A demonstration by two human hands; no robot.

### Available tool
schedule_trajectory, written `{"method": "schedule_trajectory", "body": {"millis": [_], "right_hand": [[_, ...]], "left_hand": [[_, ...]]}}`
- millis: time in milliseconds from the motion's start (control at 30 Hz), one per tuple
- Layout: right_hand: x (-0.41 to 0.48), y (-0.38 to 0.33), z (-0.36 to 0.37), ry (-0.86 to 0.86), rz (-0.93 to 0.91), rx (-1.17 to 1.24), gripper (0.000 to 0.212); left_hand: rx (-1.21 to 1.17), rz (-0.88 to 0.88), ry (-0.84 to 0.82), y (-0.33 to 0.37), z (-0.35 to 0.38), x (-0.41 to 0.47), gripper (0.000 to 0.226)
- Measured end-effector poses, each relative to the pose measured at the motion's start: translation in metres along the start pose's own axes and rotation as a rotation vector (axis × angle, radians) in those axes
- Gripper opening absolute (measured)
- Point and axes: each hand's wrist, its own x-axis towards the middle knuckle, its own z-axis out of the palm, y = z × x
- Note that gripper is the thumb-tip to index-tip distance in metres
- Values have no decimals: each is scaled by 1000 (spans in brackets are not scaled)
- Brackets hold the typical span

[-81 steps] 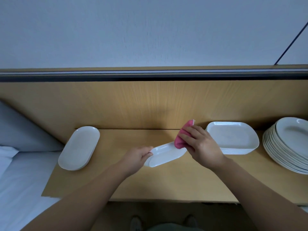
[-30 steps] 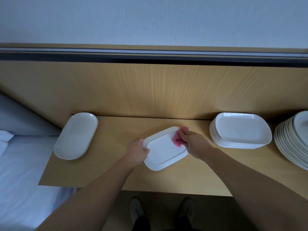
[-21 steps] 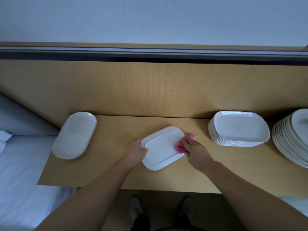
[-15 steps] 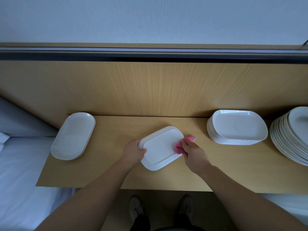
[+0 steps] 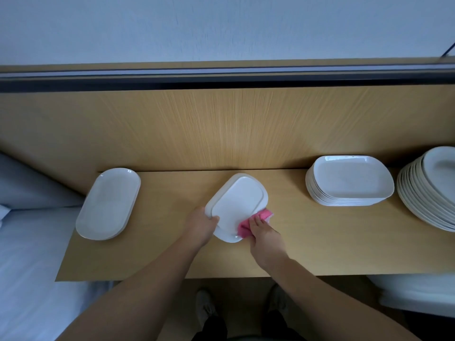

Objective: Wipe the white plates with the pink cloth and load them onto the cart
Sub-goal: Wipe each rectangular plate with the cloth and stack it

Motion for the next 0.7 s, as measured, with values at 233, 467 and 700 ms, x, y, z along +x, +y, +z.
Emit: {"method": "schedule_trajectory", "body": {"millis": [233,467,700], "right_hand": [[-28,-21,12,25,-195,-120,55],[-15,4,-12,296,-436,-75,55],[21,-5,-7,95,-572,-296,68]], "left_hand": [[-129,-33,-22,-4,4,-1,38],[-229,67,-106,-4,-11,4,23],[-360,58,-127,1,-14,0,33]]}}
